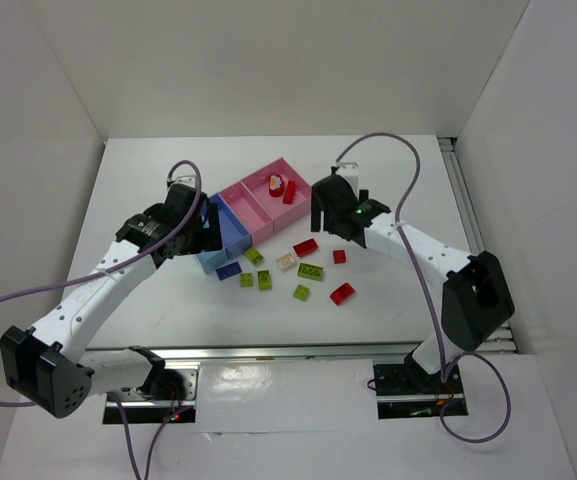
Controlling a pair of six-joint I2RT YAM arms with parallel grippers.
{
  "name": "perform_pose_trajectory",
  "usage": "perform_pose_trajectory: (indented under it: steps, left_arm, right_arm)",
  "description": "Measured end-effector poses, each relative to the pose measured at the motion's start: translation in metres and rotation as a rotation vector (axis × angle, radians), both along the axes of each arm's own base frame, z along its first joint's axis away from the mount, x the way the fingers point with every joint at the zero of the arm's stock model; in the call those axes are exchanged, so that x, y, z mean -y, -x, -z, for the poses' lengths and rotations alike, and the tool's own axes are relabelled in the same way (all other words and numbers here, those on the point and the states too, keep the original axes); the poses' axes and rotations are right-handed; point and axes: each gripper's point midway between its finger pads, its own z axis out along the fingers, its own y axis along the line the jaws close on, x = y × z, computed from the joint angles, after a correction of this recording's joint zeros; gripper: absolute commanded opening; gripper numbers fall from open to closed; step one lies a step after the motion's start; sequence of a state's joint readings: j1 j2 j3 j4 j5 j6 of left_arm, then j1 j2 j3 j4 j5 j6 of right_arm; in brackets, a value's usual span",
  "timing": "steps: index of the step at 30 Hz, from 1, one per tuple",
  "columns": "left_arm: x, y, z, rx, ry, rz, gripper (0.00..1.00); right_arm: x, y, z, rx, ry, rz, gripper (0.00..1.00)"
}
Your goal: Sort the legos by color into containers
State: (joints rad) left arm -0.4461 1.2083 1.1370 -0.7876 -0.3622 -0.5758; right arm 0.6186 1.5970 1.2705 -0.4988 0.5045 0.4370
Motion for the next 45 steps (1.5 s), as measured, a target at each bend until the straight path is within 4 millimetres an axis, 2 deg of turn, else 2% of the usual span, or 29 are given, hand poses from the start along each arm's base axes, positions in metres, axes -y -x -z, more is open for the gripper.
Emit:
perform_pose_trajectory:
  steps: [5,8,9,13,18,23,27,31,36,38,40,42,45]
  left_arm:
    - [0.001,0.0,-0.001,0.003,0.006,0.004,1.0]
    - [0.002,0.001,-0.001,0.0,0.012,0.009,1.0]
    - [0.003,0.001,-0.001,-0.002,0.015,0.011,1.0]
    - [0.005,0.002,-0.001,-0.003,0.024,0.017,1.0]
    - [0.006,0.003,-0.005,0.008,0.037,0.023,1.0]
    - [0.008,0.005,-0.006,0.008,0.052,0.033,0.99]
    - [0.008,0.005,-0.006,0.008,0.05,0.034,0.99]
    - [0.009,0.005,-0.006,0.007,0.051,0.039,0.96]
    - [0.021,0.012,0.004,-0.016,0.076,0.093,0.94]
    - [0.028,0.024,0.025,-0.067,0.084,0.115,0.88]
    - [0.034,0.038,0.044,-0.119,0.09,0.129,0.86]
    - [0.039,0.053,0.06,-0.169,0.094,0.134,0.83]
    - [0.043,0.064,0.071,-0.199,0.108,0.127,0.8]
  right_arm:
    - [0.029,0.045,0.067,-0.172,0.041,0.002,0.91]
    - [0.031,0.057,0.09,-0.248,0.036,-0.017,0.9]
    - [0.029,0.057,0.094,-0.262,0.029,-0.024,0.85]
    - [0.022,0.051,0.111,-0.284,0.012,-0.037,0.82]
    - [0.029,0.044,0.128,-0.307,-0.001,-0.028,0.61]
    - [0.036,0.035,0.134,-0.306,-0.019,-0.01,0.38]
    - [0.033,0.035,0.133,-0.309,-0.033,-0.023,0.33]
    - [0.029,0.032,0.117,-0.28,-0.059,-0.033,0.33]
    - [0.007,-0.002,0.06,-0.142,-0.139,-0.06,0.33]
    - [-0.008,-0.016,0.033,-0.083,-0.179,-0.085,0.33]
    - [-0.025,-0.031,0.007,-0.026,-0.212,-0.111,0.33]
    - [-0.048,-0.054,-0.017,0.028,-0.247,-0.141,0.35]
    - [-0.074,-0.085,-0.025,0.062,-0.268,-0.163,0.42]
